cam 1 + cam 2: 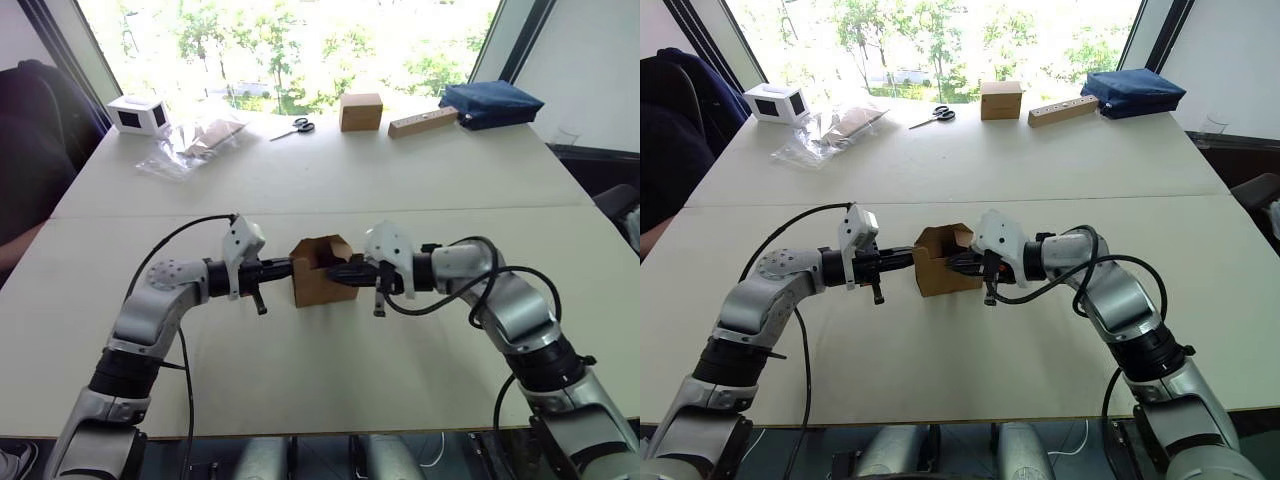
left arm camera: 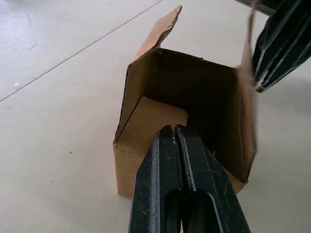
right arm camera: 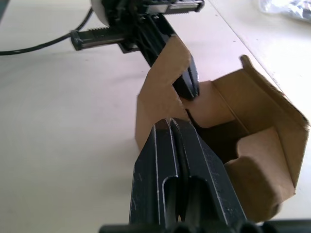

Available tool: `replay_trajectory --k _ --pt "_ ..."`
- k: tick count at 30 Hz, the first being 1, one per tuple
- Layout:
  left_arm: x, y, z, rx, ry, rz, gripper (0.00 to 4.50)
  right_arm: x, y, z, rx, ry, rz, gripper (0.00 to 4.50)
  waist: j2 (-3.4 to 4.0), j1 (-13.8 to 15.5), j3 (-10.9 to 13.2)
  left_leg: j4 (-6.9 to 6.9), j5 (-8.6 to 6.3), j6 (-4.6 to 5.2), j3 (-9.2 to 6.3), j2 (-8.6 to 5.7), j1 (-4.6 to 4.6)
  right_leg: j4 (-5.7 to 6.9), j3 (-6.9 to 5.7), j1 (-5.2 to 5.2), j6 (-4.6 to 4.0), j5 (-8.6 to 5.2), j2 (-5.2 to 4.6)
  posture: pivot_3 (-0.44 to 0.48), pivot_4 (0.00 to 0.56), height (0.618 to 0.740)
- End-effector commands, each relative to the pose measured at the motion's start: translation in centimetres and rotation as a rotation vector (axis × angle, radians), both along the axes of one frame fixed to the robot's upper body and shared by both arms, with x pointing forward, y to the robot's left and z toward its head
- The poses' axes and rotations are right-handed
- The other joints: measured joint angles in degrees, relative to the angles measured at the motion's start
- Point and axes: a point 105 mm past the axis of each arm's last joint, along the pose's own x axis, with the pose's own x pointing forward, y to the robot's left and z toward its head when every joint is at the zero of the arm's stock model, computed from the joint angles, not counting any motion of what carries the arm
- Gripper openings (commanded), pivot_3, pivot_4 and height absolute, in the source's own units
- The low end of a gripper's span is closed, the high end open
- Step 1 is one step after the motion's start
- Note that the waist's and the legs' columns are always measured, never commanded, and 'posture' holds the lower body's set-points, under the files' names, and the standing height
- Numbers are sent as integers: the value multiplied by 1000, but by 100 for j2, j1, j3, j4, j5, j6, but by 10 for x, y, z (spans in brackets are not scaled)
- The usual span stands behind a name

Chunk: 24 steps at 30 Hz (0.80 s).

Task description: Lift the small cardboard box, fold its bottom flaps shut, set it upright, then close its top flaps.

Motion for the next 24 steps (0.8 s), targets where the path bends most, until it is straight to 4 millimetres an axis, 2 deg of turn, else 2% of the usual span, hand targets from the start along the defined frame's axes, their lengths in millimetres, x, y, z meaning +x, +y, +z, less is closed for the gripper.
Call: replay_trajectory --k 1,4,6,9,11,13,16,20,24 --pt "-2 -2 -4 11 0 -5 27 3 6 9 7 -55 18 0 0 2 0 0 0 0 0 0 0 0 0 0 0 0 0 0 150 740" --pt "1 0 4 -35 -2 16 27 3 7 9 6 -53 27 0 0 3 0 0 0 0 0 0 0 0 0 0 0 0 0 0 150 740" --pt "1 6 18 -74 -12 35 27 3 7 10 8 -55 29 0 0 3 0 0 0 0 0 0 0 0 0 0 0 0 0 0 150 740" --pt "-4 23 44 -157 8 52 27 -1 7 20 45 -50 43 0 -3 -30 2 0 0 1 -2 1 -2 1 0 -2 0 0 1 0 150 740" --pt "-6 34 54 -186 20 67 27 -4 6 24 56 -51 49 0 -2 -56 2 -3 -1 1 -2 3 -1 1 0 -3 0 0 2 0 150 740" --pt "3 47 58 -188 7 125 27 -5 5 26 60 -54 51 0 -1 -70 2 -5 0 1 -3 3 -1 1 -1 -4 0 0 2 0 150 740" --pt "16 52 51 -141 3 152 27 -5 6 27 63 -55 51 0 -2 -38 2 -4 0 0 -4 1 0 0 -3 -2 0 0 1 0 150 740" --pt "38 45 33 -90 14 139 27 -5 6 30 57 -63 52 0 -2 14 2 -3 2 -3 -3 -4 0 0 -4 0 0 0 -1 0 150 740" --pt "65 36 6 -77 77 136 27 -6 9 29 49 -64 57 0 -4 8 3 -1 5 -8 -3 -8 -3 -1 -8 -2 0 0 0 0 150 740"
